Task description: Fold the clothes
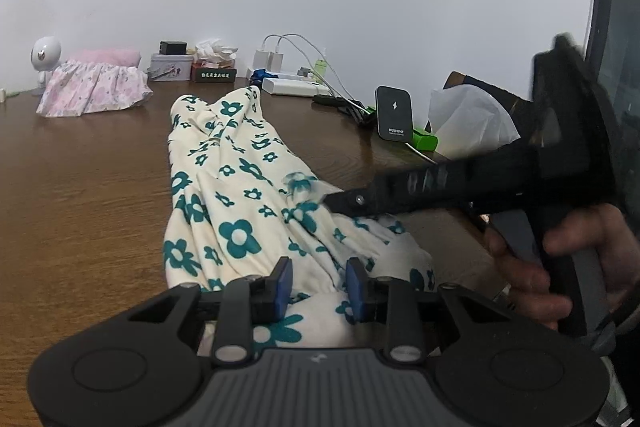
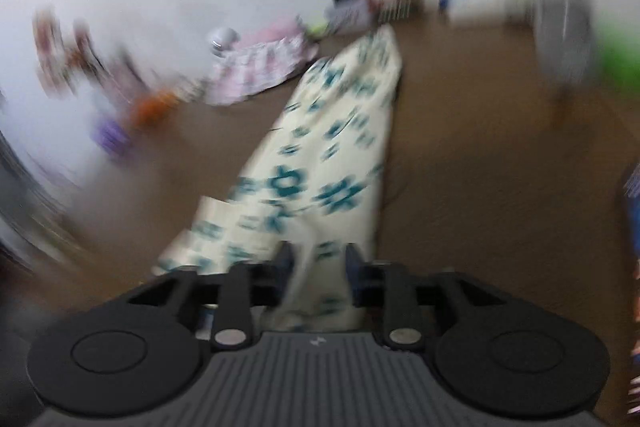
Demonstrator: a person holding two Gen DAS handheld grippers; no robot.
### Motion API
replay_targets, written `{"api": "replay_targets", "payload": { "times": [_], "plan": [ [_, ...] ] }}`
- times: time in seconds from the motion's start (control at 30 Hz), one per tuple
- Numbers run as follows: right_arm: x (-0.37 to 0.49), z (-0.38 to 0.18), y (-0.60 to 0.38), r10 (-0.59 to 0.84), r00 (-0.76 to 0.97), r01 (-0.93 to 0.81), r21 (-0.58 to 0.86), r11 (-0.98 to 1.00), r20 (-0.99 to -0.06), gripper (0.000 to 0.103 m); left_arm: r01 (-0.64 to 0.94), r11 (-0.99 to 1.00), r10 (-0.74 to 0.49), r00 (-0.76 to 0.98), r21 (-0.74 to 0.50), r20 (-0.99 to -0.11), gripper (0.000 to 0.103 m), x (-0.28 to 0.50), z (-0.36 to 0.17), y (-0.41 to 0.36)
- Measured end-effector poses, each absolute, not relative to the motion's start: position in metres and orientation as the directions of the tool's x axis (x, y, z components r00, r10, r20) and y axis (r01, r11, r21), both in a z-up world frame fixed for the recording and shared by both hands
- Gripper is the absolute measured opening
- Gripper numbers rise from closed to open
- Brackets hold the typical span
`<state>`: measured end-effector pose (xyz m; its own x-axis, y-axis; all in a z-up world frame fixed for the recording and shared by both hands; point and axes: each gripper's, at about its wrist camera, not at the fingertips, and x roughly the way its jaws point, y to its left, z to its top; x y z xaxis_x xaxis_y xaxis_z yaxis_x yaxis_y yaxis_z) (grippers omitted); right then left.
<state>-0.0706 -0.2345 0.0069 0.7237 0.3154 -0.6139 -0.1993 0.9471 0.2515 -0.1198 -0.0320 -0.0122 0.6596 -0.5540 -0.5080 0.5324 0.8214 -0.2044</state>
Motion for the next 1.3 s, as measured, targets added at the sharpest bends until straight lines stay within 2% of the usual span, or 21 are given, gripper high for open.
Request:
{"api": "replay_targets", "payload": {
  "times": [0.03, 0.1, 0.17, 0.23, 0.3, 0.33, 0.37, 0.47, 0.6, 0.63, 0.73, 0.83, 1.0, 1.17, 1.3],
  "plan": [
    [-0.078, 0.013, -0.226, 0.24, 0.753, -0.194, 0.142, 0.971, -0.612, 0.032, 0.532, 0.821, -0.555, 0.659, -0.207, -0.508, 0.028, -0.12, -0.012, -0.032],
    [-0.089, 0.022, -0.23, 0.224, 0.773, -0.174, 0.142, 0.975, -0.594, 0.027, 0.521, 0.82, -0.563, 0.66, -0.237, -0.498, 0.028, -0.118, -0.012, -0.029],
    [-0.102, 0.036, -0.237, 0.286, 0.803, -0.21, 0.201, 0.957, -0.522, 0.026, 0.494, 0.813, -0.582, 0.659, -0.308, -0.477, 0.029, -0.117, -0.009, -0.018],
    [-0.106, 0.044, -0.235, 0.356, 0.808, -0.276, 0.233, 0.932, -0.469, 0.026, 0.47, 0.792, -0.609, 0.657, -0.389, -0.444, 0.037, -0.117, -0.003, -0.001],
    [-0.102, 0.034, -0.224, 0.383, 0.771, -0.311, 0.225, 0.924, -0.508, 0.026, 0.44, 0.811, -0.58, 0.695, -0.385, -0.426, 0.045, -0.117, 0.003, 0.015],
    [-0.099, 0.027, -0.218, 0.374, 0.756, -0.311, 0.208, 0.927, -0.538, 0.026, 0.427, 0.824, -0.56, 0.715, -0.372, -0.42, 0.046, -0.117, 0.005, 0.023],
    [-0.094, 0.015, -0.212, 0.342, 0.744, -0.293, 0.179, 0.939, -0.575, 0.026, 0.414, 0.833, -0.547, 0.719, -0.368, -0.428, 0.045, -0.114, 0.005, 0.027],
    [-0.093, 0.004, -0.211, 0.322, 0.753, -0.273, 0.172, 0.946, -0.574, 0.026, 0.401, 0.835, -0.544, 0.702, -0.376, -0.459, 0.043, -0.102, 0.0, 0.03],
    [-0.097, 0.022, -0.222, 0.349, 0.767, -0.289, 0.197, 0.937, -0.538, 0.027, 0.376, 0.842, -0.533, 0.691, -0.387, -0.489, 0.03, -0.085, -0.005, 0.023],
    [-0.097, 0.024, -0.224, 0.35, 0.776, -0.29, 0.197, 0.937, -0.524, 0.027, 0.371, 0.842, -0.533, 0.683, -0.392, -0.498, 0.022, -0.08, -0.007, 0.021],
    [-0.091, 0.023, -0.231, 0.374, 0.771, -0.299, 0.226, 0.927, -0.516, 0.027, 0.36, 0.846, -0.529, 0.656, -0.393, -0.539, 0.015, -0.069, -0.013, 0.013],
    [-0.076, 0.011, -0.226, 0.392, 0.736, -0.303, 0.248, 0.92, -0.552, 0.027, 0.368, 0.846, -0.531, 0.642, -0.386, -0.553, 0.015, -0.065, -0.016, 0.01],
    [-0.073, 0.004, -0.2, 0.308, 0.722, -0.33, 0.082, 0.94, -0.619, 0.027, 0.359, 0.851, -0.523, 0.636, -0.383, -0.567, 0.015, -0.074, -0.016, 0.012],
    [-0.095, 0.009, -0.197, 0.319, 0.69, -0.415, 0.006, 0.91, -0.65, 0.026, 0.384, 0.848, -0.53, 0.631, -0.365, -0.567, 0.015, -0.105, -0.016, 0.011],
    [-0.108, 0.01, -0.207, 0.36, 0.669, -0.433, 0.054, 0.9, -0.651, 0.026, 0.439, 0.851, -0.525, 0.693, -0.29, -0.494, 0.025, -0.135, 0.003, 0.031]
  ]
}}
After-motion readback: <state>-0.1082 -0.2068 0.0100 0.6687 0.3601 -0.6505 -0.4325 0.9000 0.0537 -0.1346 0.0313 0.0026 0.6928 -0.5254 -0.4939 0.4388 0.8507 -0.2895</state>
